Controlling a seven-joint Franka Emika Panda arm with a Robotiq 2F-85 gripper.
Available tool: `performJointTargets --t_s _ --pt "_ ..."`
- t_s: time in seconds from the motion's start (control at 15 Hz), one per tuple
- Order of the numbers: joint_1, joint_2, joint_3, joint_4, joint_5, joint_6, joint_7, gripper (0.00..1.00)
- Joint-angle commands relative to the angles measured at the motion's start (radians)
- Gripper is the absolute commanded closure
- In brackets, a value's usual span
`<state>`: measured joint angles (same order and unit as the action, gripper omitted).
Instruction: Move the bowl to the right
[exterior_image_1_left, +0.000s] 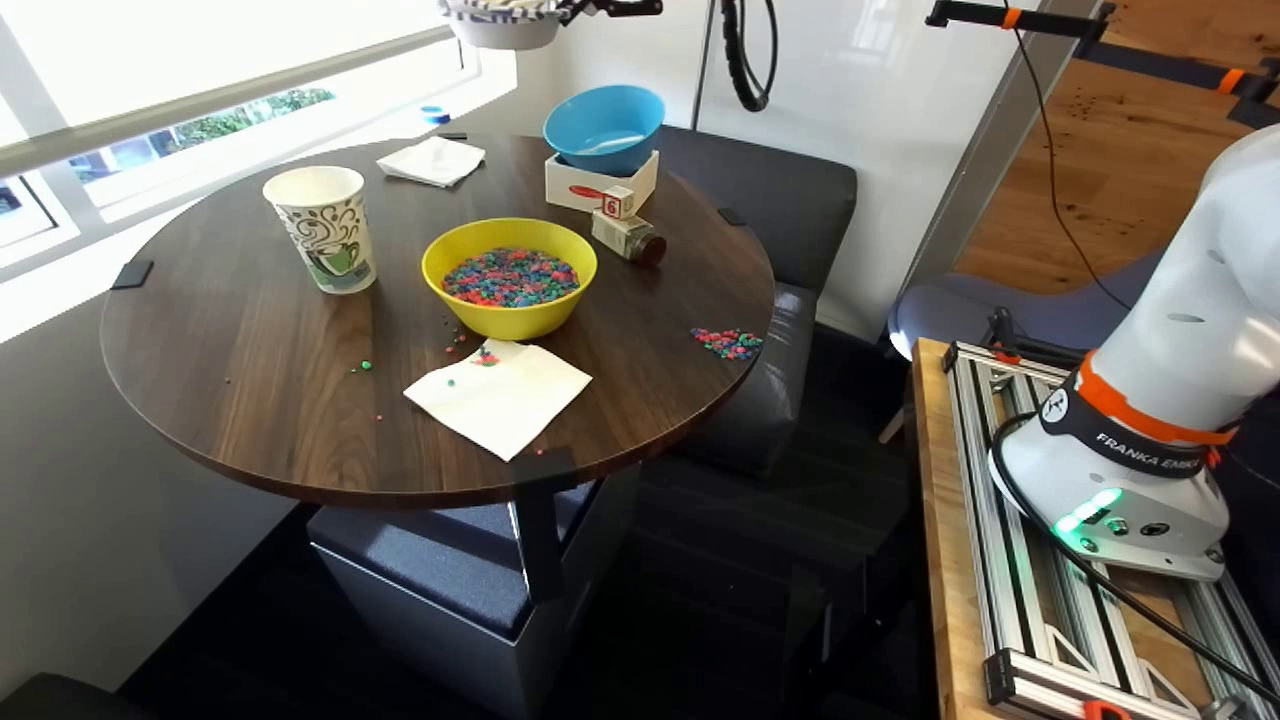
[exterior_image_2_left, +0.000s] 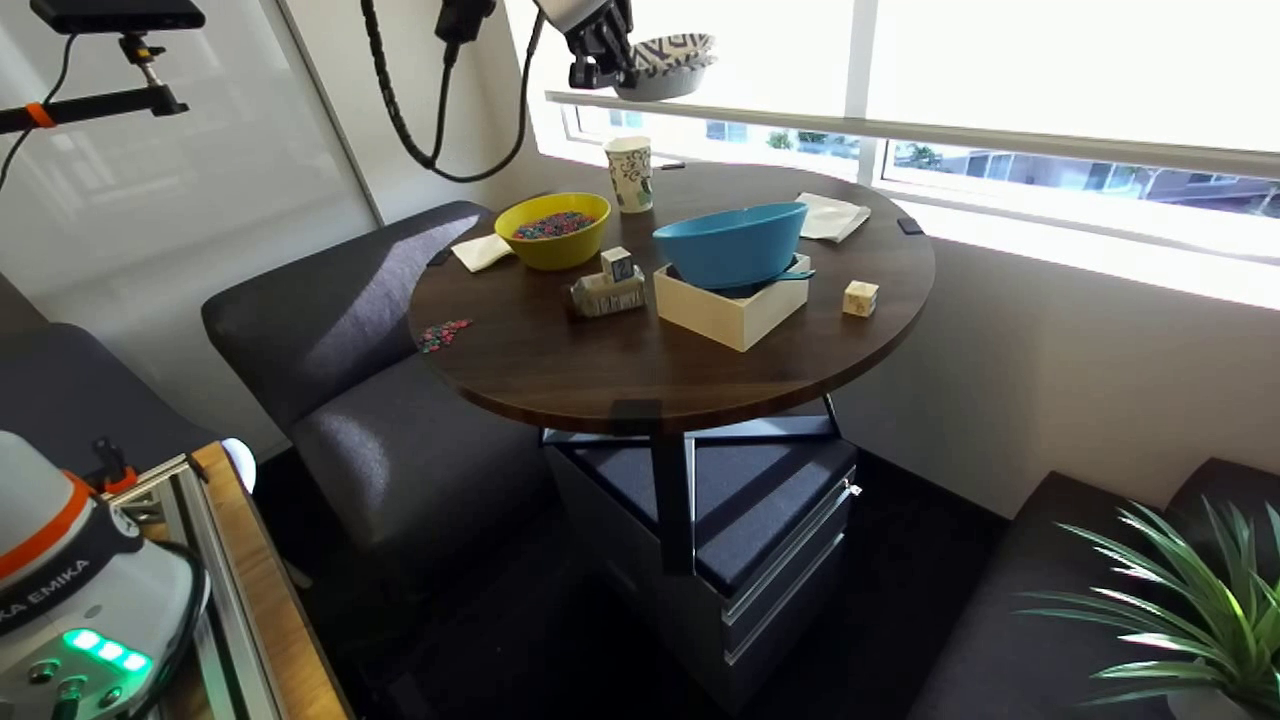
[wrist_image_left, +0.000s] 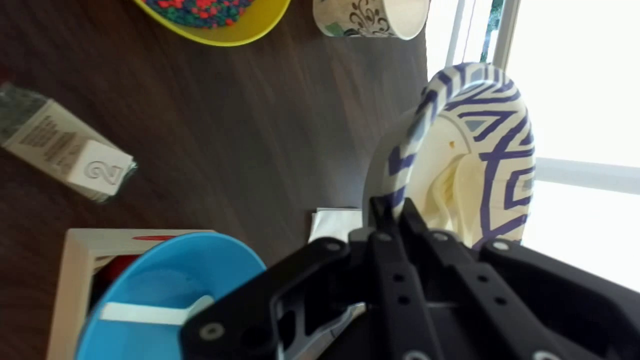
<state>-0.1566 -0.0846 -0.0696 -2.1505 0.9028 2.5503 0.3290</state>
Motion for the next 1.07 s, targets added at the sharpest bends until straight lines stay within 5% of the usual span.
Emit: performJointTargets --t_s 0.0,0.6,0.67,1.0 --pt "0.008 -0.194 -0.05 -0.25 0.105 0.026 -0.155 0.98" --pt "-0.048 -0.546 -0.152 -0.752 0.255 0.095 -0.394 0.98" --pt "-0.102 -0.399 -0.141 -0.637 0.297 0.055 -0.44 0.98" --pt "-0.095 -0.433 -0.144 -0.643 0.265 0.062 -0.407 0.93"
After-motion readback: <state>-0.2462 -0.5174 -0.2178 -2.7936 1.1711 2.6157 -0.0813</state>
